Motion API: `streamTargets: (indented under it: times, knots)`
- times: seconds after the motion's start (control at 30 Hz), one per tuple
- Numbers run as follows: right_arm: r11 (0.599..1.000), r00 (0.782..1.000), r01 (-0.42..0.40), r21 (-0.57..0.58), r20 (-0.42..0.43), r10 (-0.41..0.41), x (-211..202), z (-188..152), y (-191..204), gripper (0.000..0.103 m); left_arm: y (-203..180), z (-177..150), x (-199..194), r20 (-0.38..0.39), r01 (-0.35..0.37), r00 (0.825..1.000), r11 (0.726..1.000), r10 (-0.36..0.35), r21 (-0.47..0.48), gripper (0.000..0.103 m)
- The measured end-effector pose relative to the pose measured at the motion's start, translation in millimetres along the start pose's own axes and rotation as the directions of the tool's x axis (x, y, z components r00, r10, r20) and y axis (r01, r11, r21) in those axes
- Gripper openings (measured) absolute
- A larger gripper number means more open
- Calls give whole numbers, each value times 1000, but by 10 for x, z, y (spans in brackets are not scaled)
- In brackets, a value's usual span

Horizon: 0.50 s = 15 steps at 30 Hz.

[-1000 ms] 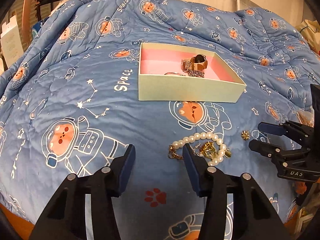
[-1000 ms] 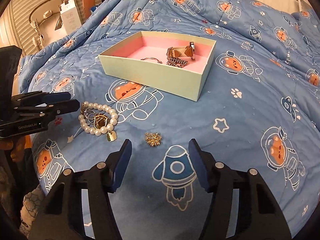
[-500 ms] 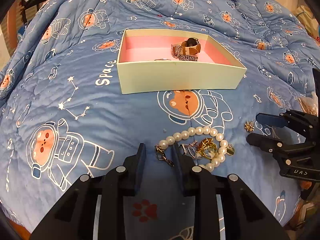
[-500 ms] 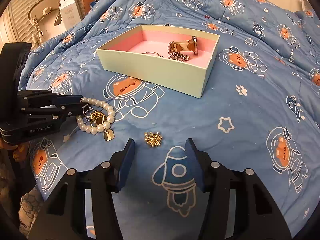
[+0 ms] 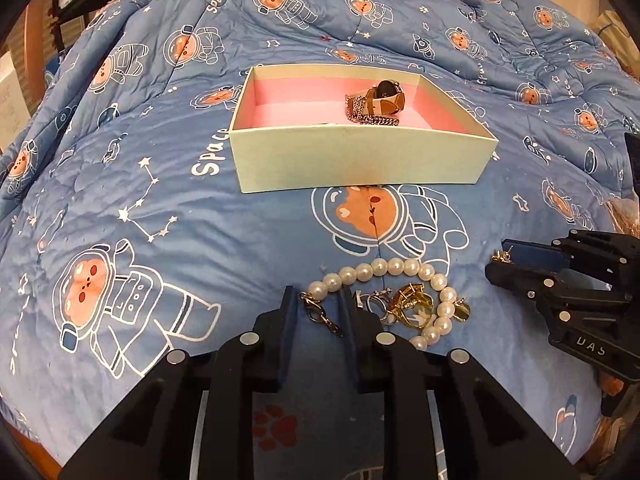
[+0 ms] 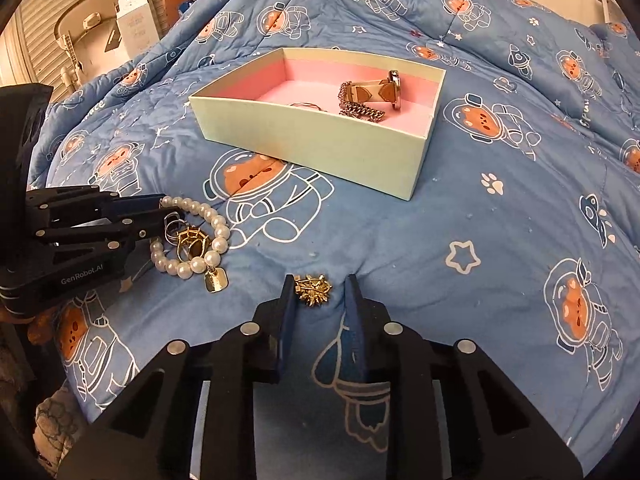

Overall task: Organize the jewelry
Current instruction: 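Grasp the gold brooch with the right gripper while the left gripper grasps the pearl bracelet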

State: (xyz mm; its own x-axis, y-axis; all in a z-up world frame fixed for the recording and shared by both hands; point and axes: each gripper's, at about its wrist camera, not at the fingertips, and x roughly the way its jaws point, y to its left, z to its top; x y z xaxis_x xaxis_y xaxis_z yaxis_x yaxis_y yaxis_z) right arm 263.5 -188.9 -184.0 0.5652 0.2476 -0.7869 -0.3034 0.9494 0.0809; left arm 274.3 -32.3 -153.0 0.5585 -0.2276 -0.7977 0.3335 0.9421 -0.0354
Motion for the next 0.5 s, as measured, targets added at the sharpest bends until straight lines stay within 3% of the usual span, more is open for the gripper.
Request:
streamTargets:
  times: [0.13, 0.27, 0.5]
  knots:
    - [1000, 1000, 0, 8, 5, 0, -5, -13, -5, 18, 13, -8, -33, 19, 28, 999, 1000, -27, -12, 9]
    - [1000, 1000, -3, 13, 9, 3, -23, -28, -13, 18, 9, -20, -117, 50, 101, 994, 994, -99, -37, 9]
    - [999, 999, -30, 27, 21, 30, -132, -52, -22, 18, -120, 13, -373, 106, 166, 981, 985, -161, -39, 9]
